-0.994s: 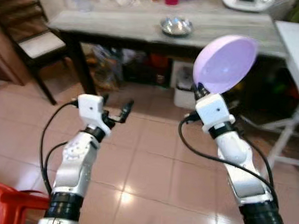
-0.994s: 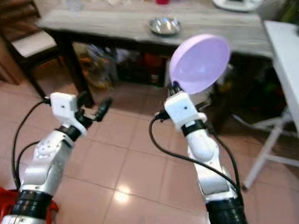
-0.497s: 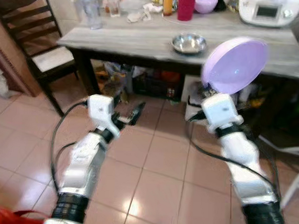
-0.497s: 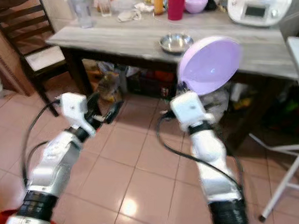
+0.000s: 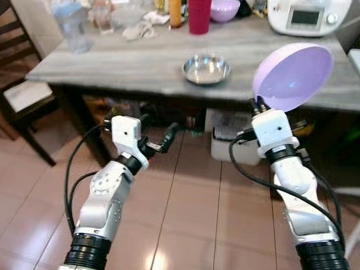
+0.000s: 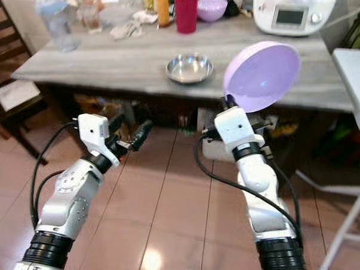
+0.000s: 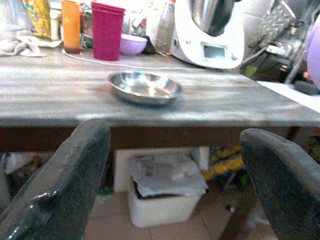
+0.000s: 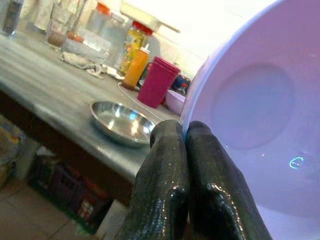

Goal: Setting the table

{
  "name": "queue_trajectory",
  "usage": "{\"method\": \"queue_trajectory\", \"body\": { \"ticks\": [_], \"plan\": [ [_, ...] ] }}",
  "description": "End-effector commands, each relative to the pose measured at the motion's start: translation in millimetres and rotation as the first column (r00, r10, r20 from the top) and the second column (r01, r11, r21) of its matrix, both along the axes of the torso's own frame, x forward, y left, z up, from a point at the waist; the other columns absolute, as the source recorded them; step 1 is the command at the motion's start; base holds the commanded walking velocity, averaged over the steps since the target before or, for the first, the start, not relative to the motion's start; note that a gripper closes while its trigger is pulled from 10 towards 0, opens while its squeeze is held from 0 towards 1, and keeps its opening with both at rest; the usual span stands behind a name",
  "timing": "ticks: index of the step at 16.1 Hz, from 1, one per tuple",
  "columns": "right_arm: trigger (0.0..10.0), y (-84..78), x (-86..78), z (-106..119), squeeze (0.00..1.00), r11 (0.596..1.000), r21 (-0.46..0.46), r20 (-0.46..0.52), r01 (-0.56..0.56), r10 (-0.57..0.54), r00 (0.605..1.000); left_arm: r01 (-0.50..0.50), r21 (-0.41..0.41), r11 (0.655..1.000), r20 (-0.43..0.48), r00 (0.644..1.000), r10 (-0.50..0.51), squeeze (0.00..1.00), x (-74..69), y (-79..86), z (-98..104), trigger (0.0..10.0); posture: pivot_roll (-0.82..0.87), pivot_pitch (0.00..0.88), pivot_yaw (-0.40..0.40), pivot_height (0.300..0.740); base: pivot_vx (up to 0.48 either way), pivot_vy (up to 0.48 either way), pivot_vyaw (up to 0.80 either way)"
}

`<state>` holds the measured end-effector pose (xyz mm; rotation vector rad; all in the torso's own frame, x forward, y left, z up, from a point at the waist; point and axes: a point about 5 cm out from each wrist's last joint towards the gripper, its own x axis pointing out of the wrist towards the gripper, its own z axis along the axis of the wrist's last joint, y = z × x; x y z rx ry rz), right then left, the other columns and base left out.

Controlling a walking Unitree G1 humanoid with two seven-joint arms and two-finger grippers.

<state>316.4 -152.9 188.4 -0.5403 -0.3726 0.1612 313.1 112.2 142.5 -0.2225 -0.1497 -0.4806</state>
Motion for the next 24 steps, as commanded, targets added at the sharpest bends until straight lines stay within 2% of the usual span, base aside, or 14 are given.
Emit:
{"method": "queue_trajectory", "body": {
  "ticks": [1, 5, 9, 19, 24],
  "plan": [
    [10.0, 9.7, -1.6, 5.5, 0.00, 0.999, 0.000, 0.023, -0.038, 0.038, 0.999, -0.022, 0.010, 1.000, 0.000, 1.000, 0.022, 0.00, 0.5, 7.2, 1.1, 10.0, -0.20, 0.113, 0.074, 0.740, 0.480, 0.000, 0.00],
    [10.0, 9.9, -0.9, 7.9, 0.00, 0.999, -0.023, 0.037, -0.042, 0.042, 0.998, -0.017, -0.006, 1.000, 0.009, 1.000, 0.017, 0.00, 1.6, 3.7, 5.3, 10.0, -0.20, 0.111, 0.072, 0.740, 0.480, 0.000, 0.00],
    [10.0, 9.2, -1.6, 8.2, 0.00, 0.999, -0.027, 0.037, -0.042, 0.043, 0.998, -0.017, -0.011, 1.000, 0.011, 1.000, 0.017, 0.00, 1.7, 1.9, 6.2, 10.0, -0.21, 0.112, 0.065, 0.740, 0.480, 0.000, 0.49],
    [10.0, 7.8, 0.5, 13.3, 0.00, 0.998, -0.043, 0.043, -0.054, 0.056, 0.998, -0.013, -0.014, 1.000, 0.006, 1.000, 0.013, 0.00, 0.4, -0.9, 3.7, 10.0, -0.22, 0.105, 0.050, 0.740, 0.480, 0.000, 0.00],
    [10.0, 10.4, 0.0, 13.1, 0.00, 0.994, -0.057, 0.029, -0.098, 0.099, 0.995, -0.037, 0.000, 0.999, 0.024, 0.999, 0.037, 0.00, -2.5, 8.5, 7.2, 10.0, -0.21, 0.110, 0.049, 0.740, 0.076, 0.000, 0.00]
  ]
}}
